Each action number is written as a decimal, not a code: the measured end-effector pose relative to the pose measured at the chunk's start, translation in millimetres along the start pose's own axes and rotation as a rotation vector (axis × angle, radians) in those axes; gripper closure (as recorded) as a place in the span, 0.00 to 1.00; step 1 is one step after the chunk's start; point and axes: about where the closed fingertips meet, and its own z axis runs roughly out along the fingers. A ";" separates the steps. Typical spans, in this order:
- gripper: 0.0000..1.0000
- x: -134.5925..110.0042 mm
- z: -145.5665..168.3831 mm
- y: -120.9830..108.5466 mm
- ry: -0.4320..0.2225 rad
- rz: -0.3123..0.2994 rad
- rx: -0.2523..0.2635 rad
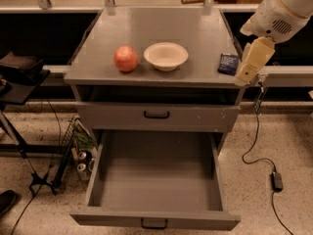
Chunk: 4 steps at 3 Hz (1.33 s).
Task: Place rxbar blueberry into middle drawer
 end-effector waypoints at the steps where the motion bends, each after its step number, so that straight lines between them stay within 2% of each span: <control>1: 0.00 0.5 6.2 -3.5 -0.002 0.020 0.007; 2: 0.00 -1.4 24.8 -16.6 0.000 0.045 0.035; 3: 0.00 -1.0 47.0 -37.6 -0.017 0.123 0.063; 4: 0.00 2.5 70.5 -56.3 -0.044 0.254 0.053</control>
Offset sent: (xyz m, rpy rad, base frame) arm 0.0457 0.0032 -0.0302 0.0038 -0.0517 -0.1020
